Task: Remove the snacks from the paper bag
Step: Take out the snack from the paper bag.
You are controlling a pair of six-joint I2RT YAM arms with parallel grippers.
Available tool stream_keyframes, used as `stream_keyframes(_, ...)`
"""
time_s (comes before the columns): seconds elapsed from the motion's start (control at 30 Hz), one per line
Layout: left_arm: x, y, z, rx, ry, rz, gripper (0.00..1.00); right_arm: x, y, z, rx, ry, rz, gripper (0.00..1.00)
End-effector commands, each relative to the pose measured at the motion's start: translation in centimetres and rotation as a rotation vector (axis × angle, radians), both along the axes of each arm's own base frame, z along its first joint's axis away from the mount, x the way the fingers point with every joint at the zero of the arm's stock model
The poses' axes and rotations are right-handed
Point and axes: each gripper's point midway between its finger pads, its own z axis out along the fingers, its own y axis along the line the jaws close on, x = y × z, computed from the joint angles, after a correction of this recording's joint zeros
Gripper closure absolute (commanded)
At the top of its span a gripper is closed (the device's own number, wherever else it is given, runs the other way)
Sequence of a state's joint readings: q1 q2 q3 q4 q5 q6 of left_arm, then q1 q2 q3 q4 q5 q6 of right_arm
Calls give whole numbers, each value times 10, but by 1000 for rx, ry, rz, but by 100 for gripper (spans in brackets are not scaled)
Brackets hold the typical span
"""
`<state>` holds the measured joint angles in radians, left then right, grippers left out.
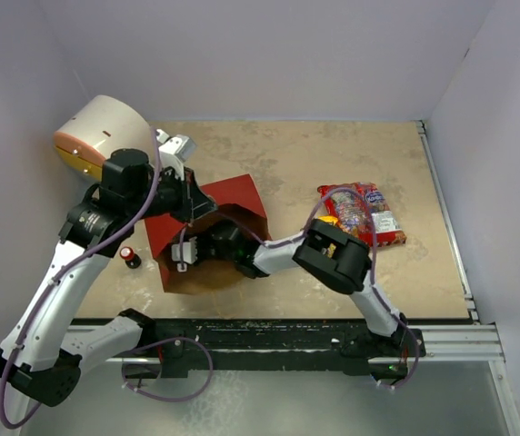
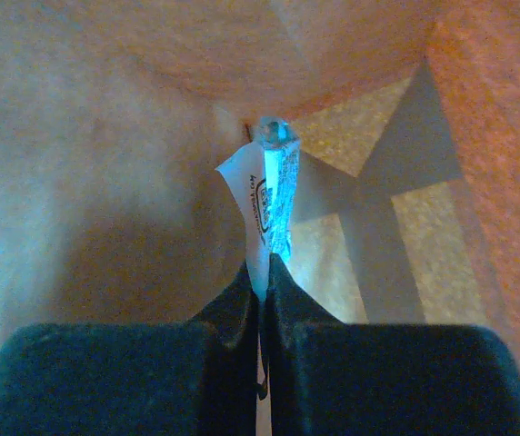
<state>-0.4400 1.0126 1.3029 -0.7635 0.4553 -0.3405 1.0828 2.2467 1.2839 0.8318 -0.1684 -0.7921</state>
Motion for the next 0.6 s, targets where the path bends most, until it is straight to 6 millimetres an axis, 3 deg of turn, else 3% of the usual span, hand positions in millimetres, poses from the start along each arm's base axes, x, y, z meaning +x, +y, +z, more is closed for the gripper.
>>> stream_keyframes(0.0, 15, 5, 24, -18, -43, 93, 100, -13, -25, 77, 142, 21, -37, 100)
stream_keyframes(0.07, 20, 4, 26, -23, -29, 106, 100, -22, -44, 92, 148, 51, -52, 100)
stream_keyframes(0.3, 29, -3, 21, -41, 65, 140, 100, -54, -105, 92, 46, 222, -113, 100)
stream_keyframes(0.57, 34, -12, 38, -91, 119, 146, 100, -87, -180, 158, 73, 216, -152, 100)
